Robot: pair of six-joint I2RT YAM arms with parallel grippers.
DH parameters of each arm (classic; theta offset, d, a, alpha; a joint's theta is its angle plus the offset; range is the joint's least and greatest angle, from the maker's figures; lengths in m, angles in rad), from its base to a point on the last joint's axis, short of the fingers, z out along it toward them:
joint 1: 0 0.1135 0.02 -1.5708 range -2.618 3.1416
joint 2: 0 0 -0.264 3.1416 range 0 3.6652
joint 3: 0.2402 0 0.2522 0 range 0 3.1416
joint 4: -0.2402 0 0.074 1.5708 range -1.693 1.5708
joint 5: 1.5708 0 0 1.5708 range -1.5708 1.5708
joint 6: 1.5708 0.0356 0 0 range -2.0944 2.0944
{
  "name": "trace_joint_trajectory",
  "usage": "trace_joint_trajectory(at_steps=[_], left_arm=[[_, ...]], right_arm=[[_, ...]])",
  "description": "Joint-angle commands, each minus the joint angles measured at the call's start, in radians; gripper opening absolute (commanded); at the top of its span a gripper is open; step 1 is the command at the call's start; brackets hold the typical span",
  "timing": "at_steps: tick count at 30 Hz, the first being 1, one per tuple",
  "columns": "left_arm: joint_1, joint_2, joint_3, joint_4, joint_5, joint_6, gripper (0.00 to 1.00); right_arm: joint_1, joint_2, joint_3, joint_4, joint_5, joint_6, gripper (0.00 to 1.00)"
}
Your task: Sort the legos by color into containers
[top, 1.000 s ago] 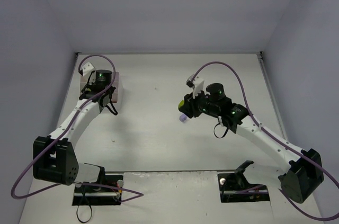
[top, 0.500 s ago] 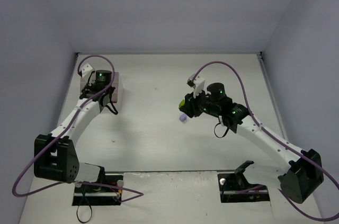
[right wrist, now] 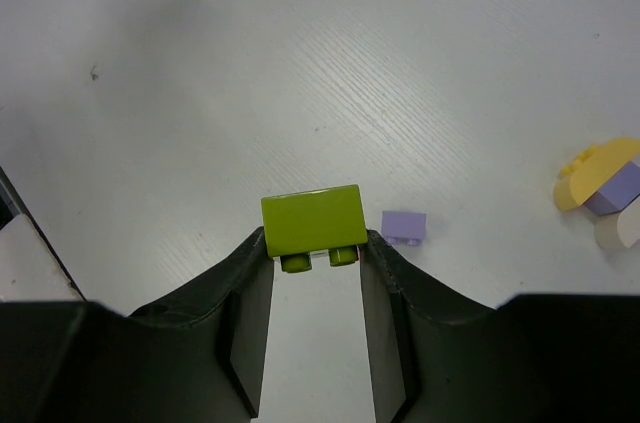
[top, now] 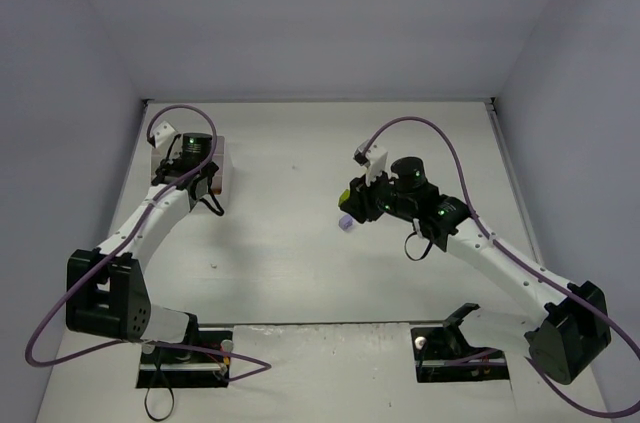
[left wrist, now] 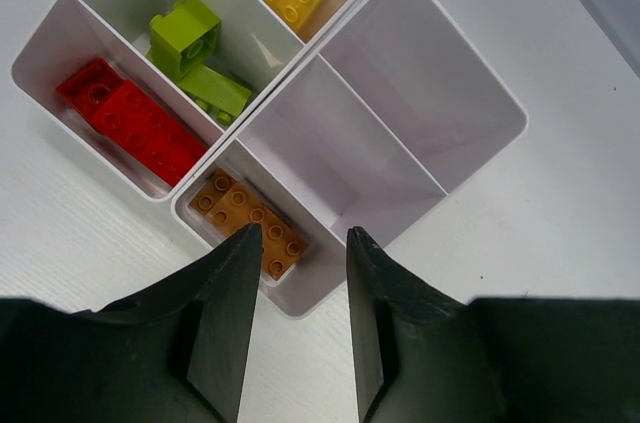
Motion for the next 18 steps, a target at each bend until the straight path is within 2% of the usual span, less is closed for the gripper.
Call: trace_joint_trajectory(at_steps=[1, 4, 7, 8, 10, 11, 13, 15, 17, 18], left_arm=[[0.007, -0.010, 0.038, 0.007, -0.014, -0.018, 0.34], [0.005, -0.034, 0.050, 0.002, 0.009, 0.003, 0.35], [0.005, -0.066, 0.068, 0.013, 0.078, 0.066, 0.40], [0.005, -0.089, 0.087, 0.013, 0.189, 0.099, 0.44], [0.004, -0.102, 0.103, 0.017, 0.240, 0.133, 0.49], [0.002, -0.108, 0.110, 0.026, 0.356, 0.149, 0.52], [-0.007, -0.111, 0.139, 0.027, 0.470, 0.169, 0.59], [-0.033, -0.106, 0.160, 0.027, 0.646, 0.175, 0.63], [-0.071, -0.093, 0.200, 0.030, 0.746, 0.204, 0.66], [-0.126, -0.088, 0.215, 0.017, 0.809, 0.221, 0.67]], right_arm=[[-0.009, -0.031, 0.002, 0.043, -0.024, -0.007, 0.00], [-0.009, -0.039, -0.001, 0.044, -0.030, -0.016, 0.00], [-0.009, -0.039, -0.001, 0.052, -0.042, -0.056, 0.00], [-0.009, -0.040, 0.004, 0.058, -0.058, -0.079, 0.00], [-0.008, -0.039, 0.010, 0.062, -0.070, -0.103, 0.00], [-0.008, -0.040, 0.012, 0.066, -0.078, -0.117, 0.00], [-0.006, -0.045, 0.024, 0.073, -0.093, -0.156, 0.00], [-0.006, -0.047, 0.033, 0.073, -0.104, -0.177, 0.01], [-0.006, -0.042, 0.047, 0.073, -0.110, -0.197, 0.01], [-0.006, -0.036, 0.054, 0.070, -0.116, -0.202, 0.01]])
